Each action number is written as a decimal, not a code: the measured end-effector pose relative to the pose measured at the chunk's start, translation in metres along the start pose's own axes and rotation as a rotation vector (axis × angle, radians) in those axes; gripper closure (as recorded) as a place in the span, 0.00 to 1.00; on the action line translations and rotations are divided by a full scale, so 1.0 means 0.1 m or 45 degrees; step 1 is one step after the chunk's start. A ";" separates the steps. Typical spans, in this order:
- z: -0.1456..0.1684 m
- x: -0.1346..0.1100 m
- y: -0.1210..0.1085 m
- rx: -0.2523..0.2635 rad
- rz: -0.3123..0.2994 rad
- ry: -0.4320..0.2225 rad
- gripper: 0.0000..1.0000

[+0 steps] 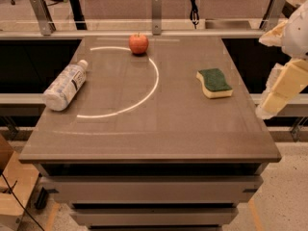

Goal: Move sponge near blue plastic bottle

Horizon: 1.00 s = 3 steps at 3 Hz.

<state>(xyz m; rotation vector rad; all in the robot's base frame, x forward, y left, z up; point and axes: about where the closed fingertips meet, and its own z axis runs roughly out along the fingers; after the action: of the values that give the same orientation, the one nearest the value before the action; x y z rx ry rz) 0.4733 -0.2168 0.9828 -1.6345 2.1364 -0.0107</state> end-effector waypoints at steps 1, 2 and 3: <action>0.07 0.02 -0.02 -0.012 0.046 -0.053 0.00; 0.34 -0.10 -0.20 -0.011 0.107 -0.239 0.00; 0.59 -0.26 -0.52 0.051 0.171 -0.456 0.00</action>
Offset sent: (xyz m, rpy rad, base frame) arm 0.1016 0.0338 -0.0202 0.4898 -0.1915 -0.0527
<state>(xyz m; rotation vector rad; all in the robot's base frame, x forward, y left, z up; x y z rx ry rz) 0.5467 -0.1933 0.9524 -1.3499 1.9486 0.2592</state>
